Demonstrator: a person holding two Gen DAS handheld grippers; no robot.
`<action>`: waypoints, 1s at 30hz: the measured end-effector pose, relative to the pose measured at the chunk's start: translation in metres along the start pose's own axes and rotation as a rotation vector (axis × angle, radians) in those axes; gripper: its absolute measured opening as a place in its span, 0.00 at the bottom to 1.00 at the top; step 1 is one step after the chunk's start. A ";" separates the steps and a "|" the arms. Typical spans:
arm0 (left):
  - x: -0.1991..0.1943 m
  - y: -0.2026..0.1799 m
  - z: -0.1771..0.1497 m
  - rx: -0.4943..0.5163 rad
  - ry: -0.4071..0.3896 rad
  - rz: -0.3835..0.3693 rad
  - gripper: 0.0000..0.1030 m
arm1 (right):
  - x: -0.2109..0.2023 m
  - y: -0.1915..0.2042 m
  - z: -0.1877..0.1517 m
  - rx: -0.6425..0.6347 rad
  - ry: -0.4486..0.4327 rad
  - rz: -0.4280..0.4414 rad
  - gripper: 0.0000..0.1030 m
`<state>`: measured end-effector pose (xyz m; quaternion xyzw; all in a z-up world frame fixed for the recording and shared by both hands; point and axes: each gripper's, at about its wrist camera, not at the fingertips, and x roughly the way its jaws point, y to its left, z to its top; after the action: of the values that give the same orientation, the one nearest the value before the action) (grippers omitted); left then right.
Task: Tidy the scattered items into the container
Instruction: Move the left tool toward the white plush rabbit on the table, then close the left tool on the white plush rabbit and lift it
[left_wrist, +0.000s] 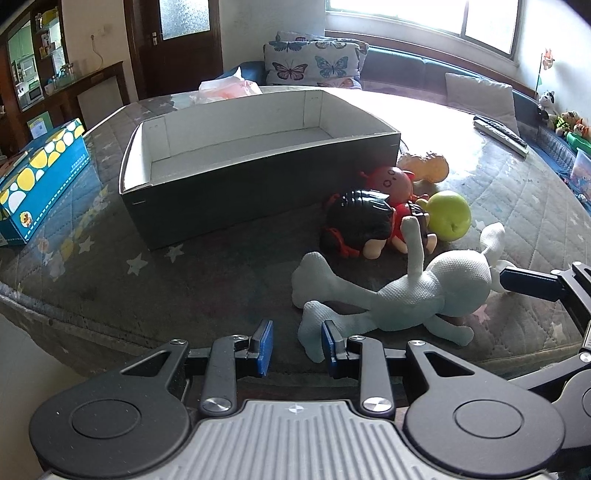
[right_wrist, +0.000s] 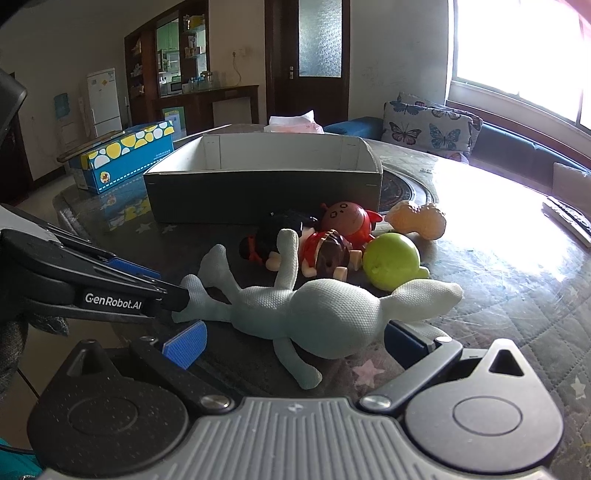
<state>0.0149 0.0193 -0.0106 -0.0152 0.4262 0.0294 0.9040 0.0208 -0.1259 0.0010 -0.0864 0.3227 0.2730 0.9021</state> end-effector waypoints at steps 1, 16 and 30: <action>0.000 0.000 0.001 0.000 -0.001 -0.001 0.30 | 0.000 -0.001 0.000 0.001 -0.001 0.001 1.00; 0.001 0.002 0.014 0.012 -0.008 -0.032 0.30 | 0.002 -0.011 0.005 0.023 -0.005 0.023 0.99; 0.000 -0.008 0.022 0.074 -0.014 -0.214 0.30 | 0.009 -0.036 0.009 0.071 0.031 0.028 0.84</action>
<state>0.0327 0.0130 0.0033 -0.0270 0.4167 -0.0830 0.9049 0.0505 -0.1490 0.0015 -0.0539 0.3476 0.2726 0.8955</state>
